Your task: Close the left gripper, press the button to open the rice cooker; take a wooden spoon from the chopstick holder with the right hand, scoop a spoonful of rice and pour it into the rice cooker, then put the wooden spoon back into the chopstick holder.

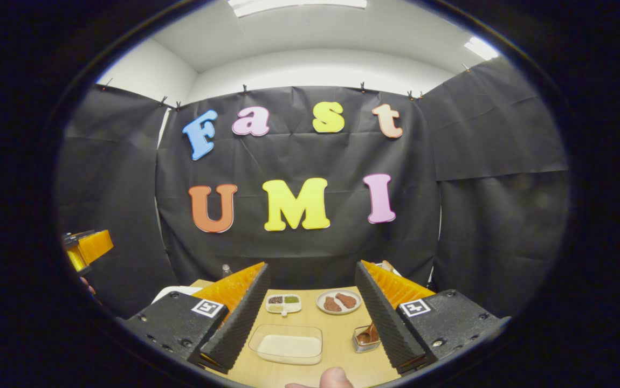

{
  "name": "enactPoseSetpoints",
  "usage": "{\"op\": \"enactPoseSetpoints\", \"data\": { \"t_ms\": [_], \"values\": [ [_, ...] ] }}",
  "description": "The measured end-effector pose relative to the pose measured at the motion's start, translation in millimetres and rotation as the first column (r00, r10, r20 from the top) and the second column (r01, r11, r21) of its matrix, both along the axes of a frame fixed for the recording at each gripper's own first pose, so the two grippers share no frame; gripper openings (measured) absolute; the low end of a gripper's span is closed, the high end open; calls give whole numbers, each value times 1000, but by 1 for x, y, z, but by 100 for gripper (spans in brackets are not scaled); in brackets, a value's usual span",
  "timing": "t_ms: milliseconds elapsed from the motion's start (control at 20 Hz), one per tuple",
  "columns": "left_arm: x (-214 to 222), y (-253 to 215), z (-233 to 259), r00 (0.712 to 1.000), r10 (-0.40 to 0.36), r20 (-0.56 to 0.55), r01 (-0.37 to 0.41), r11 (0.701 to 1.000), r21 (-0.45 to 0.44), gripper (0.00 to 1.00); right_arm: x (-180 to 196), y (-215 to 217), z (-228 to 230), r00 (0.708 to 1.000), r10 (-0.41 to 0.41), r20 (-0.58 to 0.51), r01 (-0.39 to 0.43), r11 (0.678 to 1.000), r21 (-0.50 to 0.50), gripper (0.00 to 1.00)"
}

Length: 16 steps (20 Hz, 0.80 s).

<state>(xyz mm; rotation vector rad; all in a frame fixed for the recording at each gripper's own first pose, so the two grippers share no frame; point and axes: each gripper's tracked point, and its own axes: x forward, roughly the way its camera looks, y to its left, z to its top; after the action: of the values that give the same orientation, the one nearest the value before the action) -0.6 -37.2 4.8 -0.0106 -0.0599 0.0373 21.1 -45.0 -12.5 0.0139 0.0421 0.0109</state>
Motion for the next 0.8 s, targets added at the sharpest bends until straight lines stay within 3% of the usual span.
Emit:
{"op": "enactPoseSetpoints", "data": {
  "t_ms": [800],
  "values": [
    [1, 8, -15, 998, 52, -24, -52, 999, -1, 94, 11, -11, -11, 1000, 10, -21, -10, 1000, 3, 100]
  ]
}}
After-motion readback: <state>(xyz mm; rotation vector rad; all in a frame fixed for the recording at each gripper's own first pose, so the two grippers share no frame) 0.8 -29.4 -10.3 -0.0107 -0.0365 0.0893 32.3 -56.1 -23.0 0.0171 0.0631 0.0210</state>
